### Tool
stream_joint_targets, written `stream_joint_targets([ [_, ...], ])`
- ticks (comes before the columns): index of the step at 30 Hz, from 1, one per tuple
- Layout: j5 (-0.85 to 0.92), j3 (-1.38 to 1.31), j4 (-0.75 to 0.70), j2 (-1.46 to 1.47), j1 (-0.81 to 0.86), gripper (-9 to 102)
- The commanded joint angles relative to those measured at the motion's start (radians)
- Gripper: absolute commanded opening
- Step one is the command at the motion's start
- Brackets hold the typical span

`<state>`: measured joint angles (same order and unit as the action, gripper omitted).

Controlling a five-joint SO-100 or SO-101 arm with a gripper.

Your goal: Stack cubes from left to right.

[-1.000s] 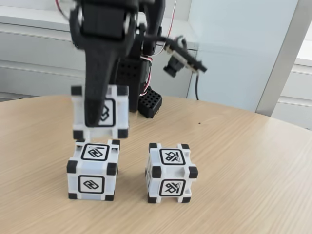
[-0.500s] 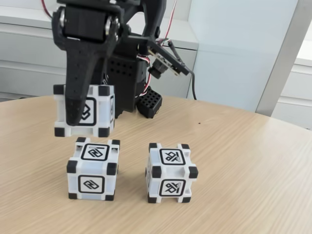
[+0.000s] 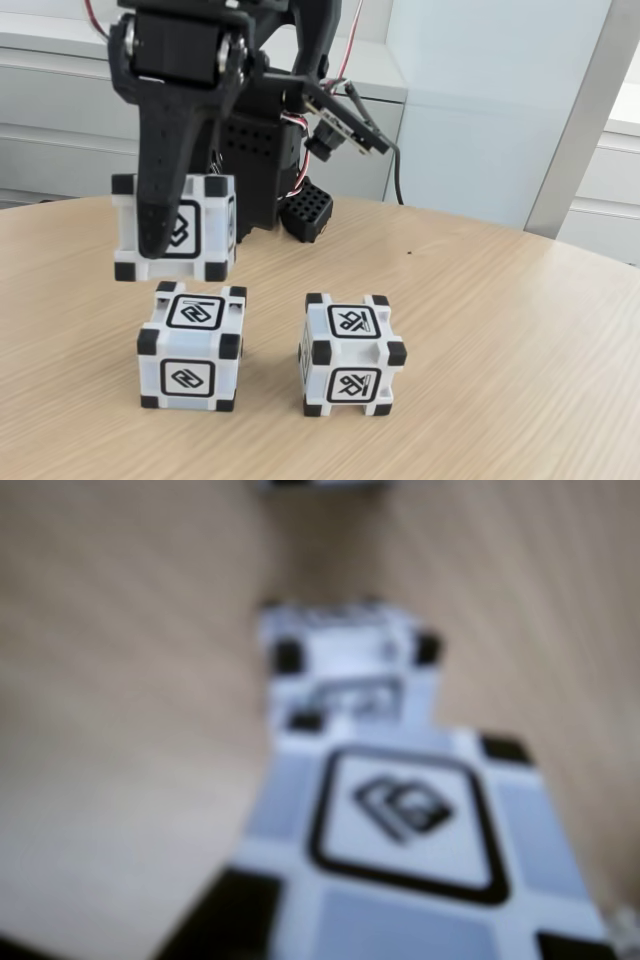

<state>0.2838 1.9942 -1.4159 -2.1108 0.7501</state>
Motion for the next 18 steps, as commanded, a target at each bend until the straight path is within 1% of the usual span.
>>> stream_joint_targets([
  [1,0.009,-0.005,0.012,-0.009,-0.006,11],
  [7,0.012,-0.005,0.012,-0.009,-0.006,11],
  [18,0.074,0.034,0.012,-0.009,0.008,10],
])
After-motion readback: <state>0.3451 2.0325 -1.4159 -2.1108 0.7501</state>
